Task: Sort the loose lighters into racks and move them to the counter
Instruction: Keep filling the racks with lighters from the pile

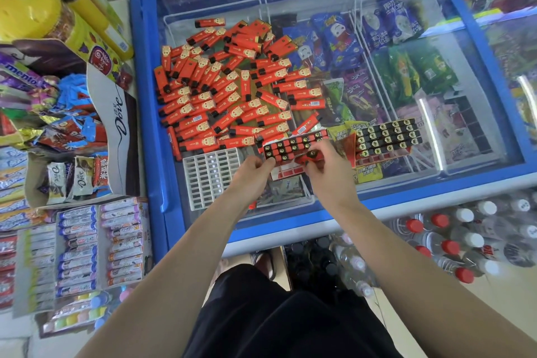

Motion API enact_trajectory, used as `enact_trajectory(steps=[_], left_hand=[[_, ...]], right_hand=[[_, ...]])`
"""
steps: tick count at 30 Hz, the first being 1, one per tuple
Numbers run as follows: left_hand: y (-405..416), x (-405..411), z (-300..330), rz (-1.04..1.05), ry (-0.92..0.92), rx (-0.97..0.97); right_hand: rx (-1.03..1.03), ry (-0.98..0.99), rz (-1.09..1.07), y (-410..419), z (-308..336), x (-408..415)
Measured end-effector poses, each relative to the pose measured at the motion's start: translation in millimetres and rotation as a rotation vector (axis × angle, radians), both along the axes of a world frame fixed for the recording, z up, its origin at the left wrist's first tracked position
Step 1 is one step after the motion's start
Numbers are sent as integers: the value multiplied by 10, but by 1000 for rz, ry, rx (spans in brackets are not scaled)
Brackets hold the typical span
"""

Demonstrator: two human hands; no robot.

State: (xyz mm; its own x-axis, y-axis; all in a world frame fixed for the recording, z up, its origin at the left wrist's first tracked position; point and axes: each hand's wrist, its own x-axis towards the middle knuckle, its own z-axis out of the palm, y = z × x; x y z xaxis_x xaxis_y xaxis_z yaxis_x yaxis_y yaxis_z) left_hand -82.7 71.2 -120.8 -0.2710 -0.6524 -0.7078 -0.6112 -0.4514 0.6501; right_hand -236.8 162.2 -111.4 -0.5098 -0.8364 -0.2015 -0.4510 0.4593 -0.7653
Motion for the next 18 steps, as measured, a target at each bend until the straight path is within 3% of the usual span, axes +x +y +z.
enact_trajectory(steps=[14,18], left_hand=[[-17,-4,-4,24,30,22],[-13,0,3,12,21,26]], right_hand=[[35,-351,-175,-70,-4,155],[10,-590,-351,-84,-62,145]])
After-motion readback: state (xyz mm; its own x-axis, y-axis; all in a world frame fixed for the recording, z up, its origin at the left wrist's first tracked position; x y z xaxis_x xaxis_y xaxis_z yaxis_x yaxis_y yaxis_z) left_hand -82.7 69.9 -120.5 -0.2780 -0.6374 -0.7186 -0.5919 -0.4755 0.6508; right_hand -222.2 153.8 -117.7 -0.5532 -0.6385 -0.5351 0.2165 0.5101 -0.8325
